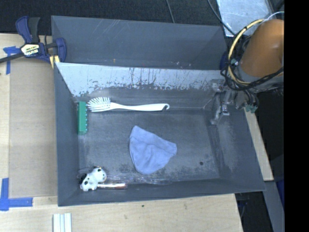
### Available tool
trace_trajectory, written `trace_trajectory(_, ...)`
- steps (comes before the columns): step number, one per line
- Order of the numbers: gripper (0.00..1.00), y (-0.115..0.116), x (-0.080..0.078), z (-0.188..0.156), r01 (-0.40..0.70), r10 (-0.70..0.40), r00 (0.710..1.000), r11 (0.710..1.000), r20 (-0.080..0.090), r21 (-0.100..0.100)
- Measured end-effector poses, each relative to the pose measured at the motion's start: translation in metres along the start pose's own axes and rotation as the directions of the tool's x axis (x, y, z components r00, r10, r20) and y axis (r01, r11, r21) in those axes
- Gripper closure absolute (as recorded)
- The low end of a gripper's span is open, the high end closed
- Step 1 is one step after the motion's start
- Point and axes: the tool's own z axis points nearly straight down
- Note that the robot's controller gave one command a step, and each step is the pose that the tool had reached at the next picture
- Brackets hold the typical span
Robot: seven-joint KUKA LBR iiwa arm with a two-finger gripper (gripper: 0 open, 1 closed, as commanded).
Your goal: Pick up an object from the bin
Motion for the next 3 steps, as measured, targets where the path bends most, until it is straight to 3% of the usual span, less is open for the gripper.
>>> trace_trajectory(1,0.00,0.096,0.094,0.054,0.091,-0.091,0.996,0.996,-0.013,-0.006)
trace_trajectory(2,0.00,0.017,0.068,0.048,0.033,-0.033,0.999,0.999,0.003,0.003)
trace_trajectory(3,0.00,0.117,0.092,0.071,0.106,-0.106,0.994,0.994,-0.014,-0.005)
